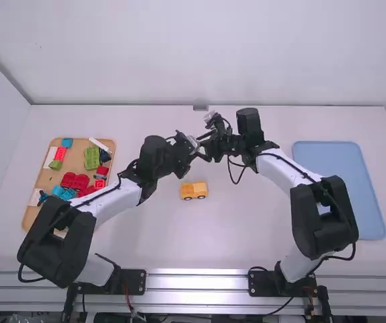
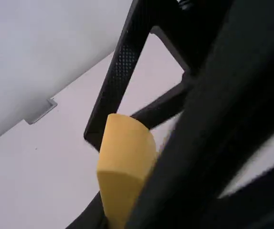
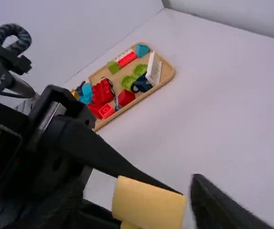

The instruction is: Assemble lego blocks to make yellow taxi

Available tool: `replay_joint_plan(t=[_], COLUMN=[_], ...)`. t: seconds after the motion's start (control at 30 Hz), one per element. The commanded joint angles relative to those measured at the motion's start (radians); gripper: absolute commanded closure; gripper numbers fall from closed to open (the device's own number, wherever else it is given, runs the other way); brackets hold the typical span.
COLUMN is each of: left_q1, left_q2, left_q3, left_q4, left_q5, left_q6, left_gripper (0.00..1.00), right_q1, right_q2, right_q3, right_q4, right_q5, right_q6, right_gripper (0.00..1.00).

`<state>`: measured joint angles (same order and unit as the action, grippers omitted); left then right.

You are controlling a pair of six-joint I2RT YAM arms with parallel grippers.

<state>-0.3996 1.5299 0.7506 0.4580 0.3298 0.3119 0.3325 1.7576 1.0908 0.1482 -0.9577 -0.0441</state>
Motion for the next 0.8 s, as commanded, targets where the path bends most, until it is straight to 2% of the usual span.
replay_joint_plan(t=[0.0,0.1,0.2,0.23,0.27,0.3,0.33,0.37,0.4,0.53,0.63,0.7,0.77], left_q1=[-0.011,-0.005,-0.012,-0.012,-0.012,-0.012,-0.012,-0.012,-0.012,0.002,0.002,-0.002,0.0], left_q2=[-0.006,-0.006,-0.006,-0.006,-0.006,-0.006,-0.006,-0.006,-0.006,-0.006,-0.007,-0.007,-0.011], left_q3=[0.012,0.012,0.012,0.012,0.012,0.012,0.012,0.012,0.012,0.012,0.012,0.012,0.012], left_q4=[0.027,0.039,0.04,0.039,0.038,0.037,0.037,0.037,0.042,0.063,-0.014,-0.044,-0.054], left_q5=[0.024,-0.004,-0.047,-0.051,-0.051,-0.05,-0.05,-0.05,-0.051,-0.122,-0.196,-0.188,-0.1], left_q6=[-0.008,-0.047,-0.072,-0.072,-0.073,-0.08,-0.082,-0.088,-0.117,-0.319,-0.467,-0.474,-0.413], left_gripper=[0.98,0.98,0.98,0.97,0.91,0.73,0.71,0.47,0.01,0.01,0.01,0.01,0.01], right_q1=[0.016,0.029,0.033,0.033,0.033,0.033,0.033,0.033,0.031,0.01,-0.008,-0.027,-0.048], right_q2=[0.004,0.004,0.004,0.004,0.004,0.004,0.004,0.004,0.004,0.004,0.004,0.004,0.004], right_q3=[0.002,0.001,0.0,0.0,0.0,0.0,0.0,0.0,0.001,0.003,0.003,0.003,0.005], right_q4=[-0.003,-0.006,-0.005,-0.003,-0.001,0.002,0.003,0.005,0.009,0.01,0.016,0.029,0.039], right_q5=[0.013,0.013,0.013,0.015,0.017,0.016,0.016,0.016,0.018,0.108,0.147,0.139,0.14], right_q6=[-0.009,-0.008,-0.009,-0.009,-0.009,-0.017,-0.019,-0.031,-0.048,-0.043,-0.061,-0.089,-0.102], right_gripper=[0.52,0.7,0.77,0.78,0.79,0.83,0.83,0.85,0.92,0.95,0.94,0.92,0.92])
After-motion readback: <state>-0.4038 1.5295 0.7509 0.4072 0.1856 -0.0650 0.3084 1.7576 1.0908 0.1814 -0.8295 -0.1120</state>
